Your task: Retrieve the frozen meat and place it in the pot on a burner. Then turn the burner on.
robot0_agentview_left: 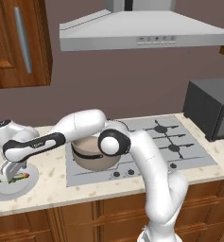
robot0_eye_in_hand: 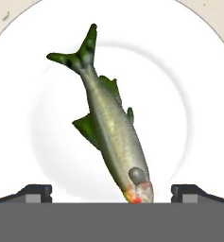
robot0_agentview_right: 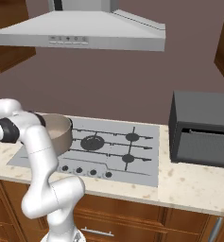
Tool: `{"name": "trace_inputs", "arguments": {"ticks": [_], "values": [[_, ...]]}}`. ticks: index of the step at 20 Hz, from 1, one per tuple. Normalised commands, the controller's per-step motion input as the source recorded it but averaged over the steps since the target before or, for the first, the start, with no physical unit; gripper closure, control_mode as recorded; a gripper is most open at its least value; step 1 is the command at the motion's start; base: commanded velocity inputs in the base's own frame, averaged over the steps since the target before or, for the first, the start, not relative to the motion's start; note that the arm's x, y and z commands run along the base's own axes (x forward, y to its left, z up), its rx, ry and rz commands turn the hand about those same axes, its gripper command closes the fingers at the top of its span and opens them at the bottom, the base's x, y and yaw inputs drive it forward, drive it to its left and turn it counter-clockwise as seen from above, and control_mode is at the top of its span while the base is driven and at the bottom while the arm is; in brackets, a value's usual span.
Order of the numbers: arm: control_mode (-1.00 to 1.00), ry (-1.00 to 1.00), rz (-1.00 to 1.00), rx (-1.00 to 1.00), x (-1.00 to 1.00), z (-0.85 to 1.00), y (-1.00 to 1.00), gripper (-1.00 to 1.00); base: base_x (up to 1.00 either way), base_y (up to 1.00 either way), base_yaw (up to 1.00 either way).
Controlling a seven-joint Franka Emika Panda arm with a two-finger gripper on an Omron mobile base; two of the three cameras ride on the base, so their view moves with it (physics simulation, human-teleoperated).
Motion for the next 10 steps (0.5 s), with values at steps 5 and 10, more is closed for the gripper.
{"name": "trace_inputs", "arguments": {"ticks": [5,10], "values": [[-1.0,0.0,0.0,0.0,0.2,-0.15,0.14,-1.0,0.0,0.0,0.0],[-1.0,0.0,0.0,0.0,0.2,-0.17,0.16,-1.0,0.0,0.0,0.0]]}}
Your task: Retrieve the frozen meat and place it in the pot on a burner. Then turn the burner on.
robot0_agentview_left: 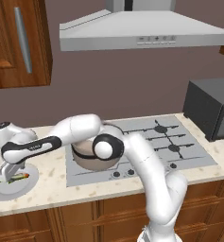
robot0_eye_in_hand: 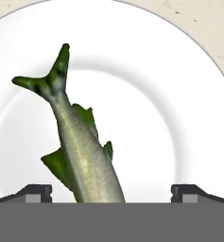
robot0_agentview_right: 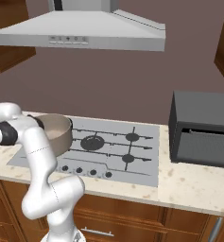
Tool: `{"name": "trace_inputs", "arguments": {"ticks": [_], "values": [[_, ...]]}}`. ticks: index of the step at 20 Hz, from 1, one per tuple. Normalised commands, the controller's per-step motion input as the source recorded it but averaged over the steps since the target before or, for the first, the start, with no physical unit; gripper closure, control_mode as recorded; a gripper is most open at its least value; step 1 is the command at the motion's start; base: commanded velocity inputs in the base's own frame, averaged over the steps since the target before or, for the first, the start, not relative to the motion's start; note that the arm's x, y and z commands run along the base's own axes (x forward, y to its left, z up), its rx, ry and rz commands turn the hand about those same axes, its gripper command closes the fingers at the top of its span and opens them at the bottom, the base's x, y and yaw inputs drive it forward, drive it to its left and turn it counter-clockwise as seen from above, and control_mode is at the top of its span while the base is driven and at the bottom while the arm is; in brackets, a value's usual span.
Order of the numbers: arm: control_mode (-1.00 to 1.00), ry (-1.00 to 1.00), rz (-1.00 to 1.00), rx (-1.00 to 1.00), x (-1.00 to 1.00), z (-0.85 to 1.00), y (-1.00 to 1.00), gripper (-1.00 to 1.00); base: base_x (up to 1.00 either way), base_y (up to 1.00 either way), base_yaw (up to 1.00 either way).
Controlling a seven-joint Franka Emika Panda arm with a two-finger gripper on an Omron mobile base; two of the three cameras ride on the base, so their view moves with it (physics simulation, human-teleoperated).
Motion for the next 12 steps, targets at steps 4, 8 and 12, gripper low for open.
{"name": "trace_inputs", "arguments": {"ticks": [4,8,12], "values": [[-1.0,0.0,0.0,0.0,0.07,-0.1,0.13,-1.0,0.0,0.0,0.0],[-1.0,0.0,0.0,0.0,0.0,-0.11,0.11,-1.0,0.0,0.0,0.0],[-1.0,0.0,0.0,0.0,0.0,-0.16,0.11,-1.0,0.0,0.0,0.0]]}}
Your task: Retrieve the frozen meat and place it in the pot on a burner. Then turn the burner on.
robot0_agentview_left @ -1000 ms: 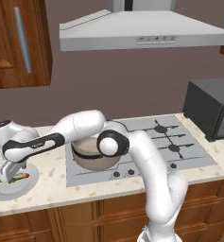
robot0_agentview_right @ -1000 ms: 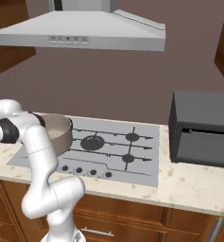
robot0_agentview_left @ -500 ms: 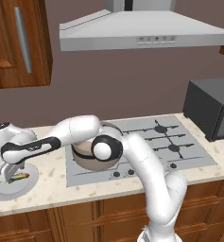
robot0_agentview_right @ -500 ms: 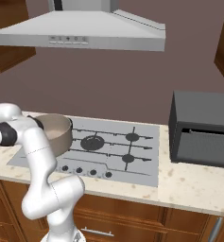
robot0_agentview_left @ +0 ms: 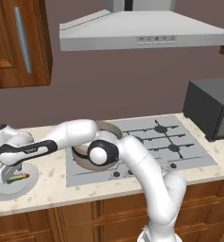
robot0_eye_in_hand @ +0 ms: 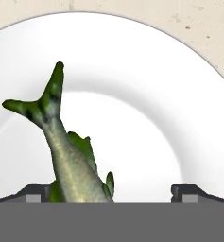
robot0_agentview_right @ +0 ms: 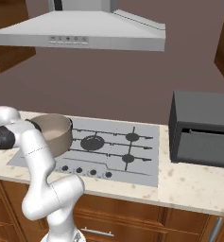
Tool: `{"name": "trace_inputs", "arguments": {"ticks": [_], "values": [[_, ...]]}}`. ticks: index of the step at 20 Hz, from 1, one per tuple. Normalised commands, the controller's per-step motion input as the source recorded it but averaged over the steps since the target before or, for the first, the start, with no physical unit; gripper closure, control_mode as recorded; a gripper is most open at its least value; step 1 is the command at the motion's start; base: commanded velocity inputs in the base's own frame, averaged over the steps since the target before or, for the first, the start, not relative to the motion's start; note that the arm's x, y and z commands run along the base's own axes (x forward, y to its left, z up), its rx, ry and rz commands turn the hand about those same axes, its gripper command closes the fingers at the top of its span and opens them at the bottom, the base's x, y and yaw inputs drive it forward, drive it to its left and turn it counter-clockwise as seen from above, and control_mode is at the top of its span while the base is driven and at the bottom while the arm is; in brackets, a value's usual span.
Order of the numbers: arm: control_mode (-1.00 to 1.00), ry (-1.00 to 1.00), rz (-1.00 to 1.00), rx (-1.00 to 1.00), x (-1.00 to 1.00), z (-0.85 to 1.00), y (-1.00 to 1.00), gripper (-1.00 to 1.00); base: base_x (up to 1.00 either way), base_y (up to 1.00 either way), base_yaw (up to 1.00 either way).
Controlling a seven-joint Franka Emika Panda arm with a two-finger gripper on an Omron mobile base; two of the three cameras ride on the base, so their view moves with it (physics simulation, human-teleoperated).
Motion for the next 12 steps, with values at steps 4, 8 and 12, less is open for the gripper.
{"name": "trace_inputs", "arguments": {"ticks": [4,8,12], "values": [[-1.0,0.0,0.0,0.0,0.0,-0.23,0.06,-1.0,0.0,0.0,0.0],[-1.0,0.02,0.0,0.0,0.01,-0.42,0.07,-1.0,0.0,0.0,0.0],[-1.0,0.02,0.01,0.0,0.0,-0.53,0.01,-1.0,0.0,0.0,0.0]]}}
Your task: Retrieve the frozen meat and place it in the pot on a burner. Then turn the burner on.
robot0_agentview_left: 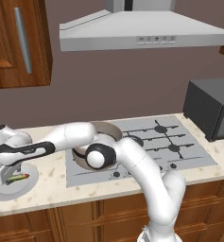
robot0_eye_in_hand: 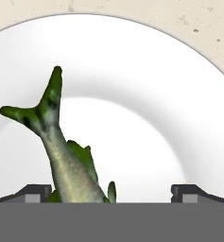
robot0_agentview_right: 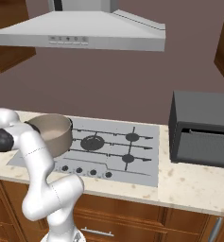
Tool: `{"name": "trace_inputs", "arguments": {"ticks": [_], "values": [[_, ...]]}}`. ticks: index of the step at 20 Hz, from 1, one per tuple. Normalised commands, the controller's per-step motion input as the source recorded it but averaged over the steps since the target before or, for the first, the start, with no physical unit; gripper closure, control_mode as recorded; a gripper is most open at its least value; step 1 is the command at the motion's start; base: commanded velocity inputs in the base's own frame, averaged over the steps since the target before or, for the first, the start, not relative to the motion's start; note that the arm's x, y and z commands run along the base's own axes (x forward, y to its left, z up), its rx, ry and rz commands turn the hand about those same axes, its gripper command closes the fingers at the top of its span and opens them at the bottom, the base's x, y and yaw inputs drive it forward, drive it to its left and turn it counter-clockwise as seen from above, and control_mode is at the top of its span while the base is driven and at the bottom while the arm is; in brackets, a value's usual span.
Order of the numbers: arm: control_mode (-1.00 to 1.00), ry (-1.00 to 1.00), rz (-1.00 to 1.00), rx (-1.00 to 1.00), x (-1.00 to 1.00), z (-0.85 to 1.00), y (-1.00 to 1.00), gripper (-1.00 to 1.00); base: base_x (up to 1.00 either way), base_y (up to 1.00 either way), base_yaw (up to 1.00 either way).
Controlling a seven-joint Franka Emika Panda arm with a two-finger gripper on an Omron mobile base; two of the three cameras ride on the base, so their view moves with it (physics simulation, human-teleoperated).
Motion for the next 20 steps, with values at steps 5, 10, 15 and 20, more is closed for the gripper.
{"name": "trace_inputs", "arguments": {"ticks": [5,10,15,20], "values": [[-1.0,0.0,0.02,0.0,0.0,-0.57,0.09,1.0,0.0,0.0,0.0],[-1.0,0.0,0.02,0.0,0.0,-0.44,0.02,1.0,0.0,0.0,0.0],[-1.0,0.02,0.0,0.0,0.0,-0.27,0.0,1.0,0.0,0.0,0.0],[-1.0,0.0,0.0,0.0,-0.03,-0.01,0.0,1.0,0.0,0.0,0.0]]}}
